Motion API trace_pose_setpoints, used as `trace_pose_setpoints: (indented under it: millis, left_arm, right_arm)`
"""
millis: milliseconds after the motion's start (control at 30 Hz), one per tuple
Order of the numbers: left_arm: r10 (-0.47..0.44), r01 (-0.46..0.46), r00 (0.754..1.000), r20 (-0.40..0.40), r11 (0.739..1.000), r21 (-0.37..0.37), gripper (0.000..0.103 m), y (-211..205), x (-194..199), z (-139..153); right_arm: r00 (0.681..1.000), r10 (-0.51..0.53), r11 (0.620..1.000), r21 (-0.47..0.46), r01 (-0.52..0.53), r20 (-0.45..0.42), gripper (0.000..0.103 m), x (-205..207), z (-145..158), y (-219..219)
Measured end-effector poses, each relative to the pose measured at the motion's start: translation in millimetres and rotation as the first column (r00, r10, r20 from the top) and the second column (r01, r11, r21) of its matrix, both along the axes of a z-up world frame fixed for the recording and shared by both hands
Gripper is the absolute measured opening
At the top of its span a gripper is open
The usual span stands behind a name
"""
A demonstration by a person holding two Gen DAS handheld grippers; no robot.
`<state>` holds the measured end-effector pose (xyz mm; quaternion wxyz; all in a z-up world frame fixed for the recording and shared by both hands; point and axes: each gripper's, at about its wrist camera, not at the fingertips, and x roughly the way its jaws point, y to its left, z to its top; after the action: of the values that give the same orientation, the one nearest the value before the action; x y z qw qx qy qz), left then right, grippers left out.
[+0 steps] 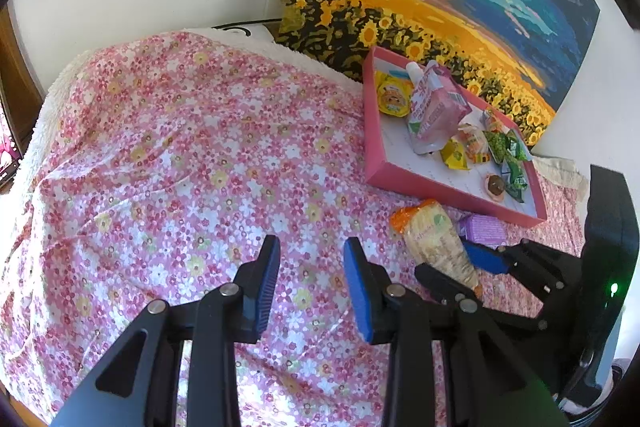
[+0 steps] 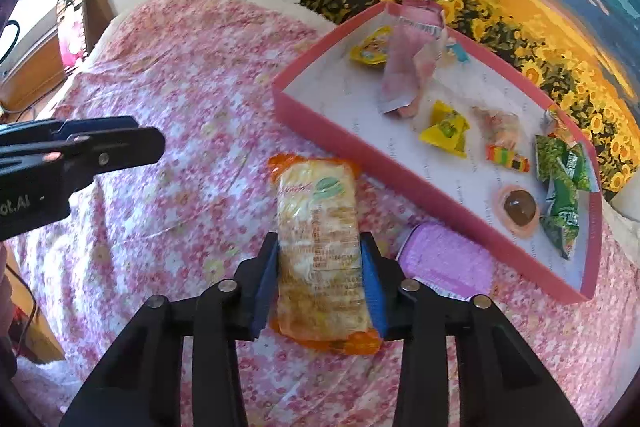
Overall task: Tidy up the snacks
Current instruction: 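Grasp the wrapped rice-cracker roll with the right tool and lift it, then hold the cracker roll in right tool while left tool grasps the purple tin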
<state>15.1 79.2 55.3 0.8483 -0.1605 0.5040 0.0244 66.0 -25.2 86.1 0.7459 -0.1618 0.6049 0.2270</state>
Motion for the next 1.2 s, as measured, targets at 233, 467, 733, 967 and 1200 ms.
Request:
trace_pose_setpoints:
  millis: [233,467,733,967,1200]
  left_arm:
    - [-0.012,0.012,1.0,-0.002,1.0,0.002,0.034,-8,1,1]
    - [-0.035,0.035,0.999,-0.001,0.999,0.008,0.034,-18,4,2]
    - [-0.086,0.086,0.996,0.003,0.996,0.01,0.034,-37,9,2]
    - [-0.127,0.127,0.992,0.006,0.992,0.006,0.034,-54,15,2]
    - [-0.164,0.164,0.986,0.007,0.986,-0.007,0.034,-68,21,0]
  right_arm:
    - [0.998,-0.055,0.997,0.057,0.056,-0.014,0.038,-2,11,-10]
    - [0.991,-0.13,0.984,0.122,0.132,-0.022,0.038,-5,30,-34]
    - [0.975,-0.214,0.963,0.156,0.221,-0.06,0.038,-8,44,-62]
    - [0.961,-0.272,0.949,0.149,0.276,-0.051,0.038,-10,50,-82]
    - [0.945,-0.324,0.937,0.125,0.327,-0.045,0.038,-11,53,-100]
